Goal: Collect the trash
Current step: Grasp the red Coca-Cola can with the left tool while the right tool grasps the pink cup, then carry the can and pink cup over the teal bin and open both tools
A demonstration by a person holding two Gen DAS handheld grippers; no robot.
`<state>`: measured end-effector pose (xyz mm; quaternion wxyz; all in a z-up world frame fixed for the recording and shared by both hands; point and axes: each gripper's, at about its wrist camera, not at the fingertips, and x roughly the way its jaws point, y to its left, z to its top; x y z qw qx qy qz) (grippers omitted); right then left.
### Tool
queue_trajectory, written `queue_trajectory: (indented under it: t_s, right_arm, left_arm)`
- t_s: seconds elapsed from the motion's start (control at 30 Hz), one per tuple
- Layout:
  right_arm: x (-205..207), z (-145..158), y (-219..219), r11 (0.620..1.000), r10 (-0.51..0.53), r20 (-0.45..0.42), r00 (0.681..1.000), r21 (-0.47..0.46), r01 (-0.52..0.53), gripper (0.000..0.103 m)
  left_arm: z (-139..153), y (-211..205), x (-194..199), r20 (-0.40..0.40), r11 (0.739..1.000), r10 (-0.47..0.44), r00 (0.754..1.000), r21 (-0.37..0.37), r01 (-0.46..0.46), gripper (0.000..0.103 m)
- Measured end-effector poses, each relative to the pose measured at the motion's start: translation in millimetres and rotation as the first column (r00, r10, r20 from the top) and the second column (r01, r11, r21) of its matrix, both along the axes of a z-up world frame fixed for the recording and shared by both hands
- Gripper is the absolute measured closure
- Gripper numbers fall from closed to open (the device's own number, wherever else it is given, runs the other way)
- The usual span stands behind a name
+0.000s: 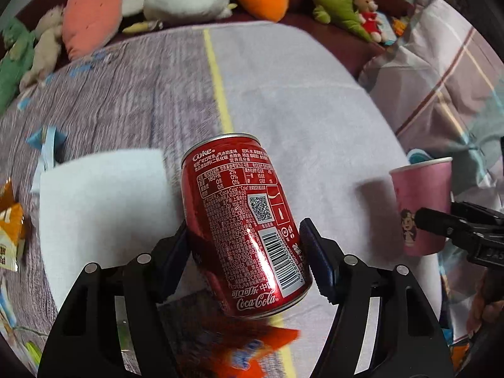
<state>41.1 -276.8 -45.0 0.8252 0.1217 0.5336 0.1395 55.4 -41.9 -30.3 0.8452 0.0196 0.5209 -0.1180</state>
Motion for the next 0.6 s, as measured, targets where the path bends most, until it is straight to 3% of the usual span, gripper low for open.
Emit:
queue_trajectory:
  t_s: [0.33,0.6]
  right_arm:
    - [-18.5,10.7,-59.0,0.993,-0.106,0.047,0.993,0.050,0.104,0.048]
    - [-39.8,13.0,-125.8,0.973,-0.224,0.069,0.972,0.066,0.219,0.048]
  left_arm:
    - [23.8,-65.3,-5.9,0.041,0.992,-0.128,0.991,0.008,0.127,0.034]
    - [32.6,-138.3,-13.7,0.066,0.964,-0.264,0.962,0.005,0.265,0.034]
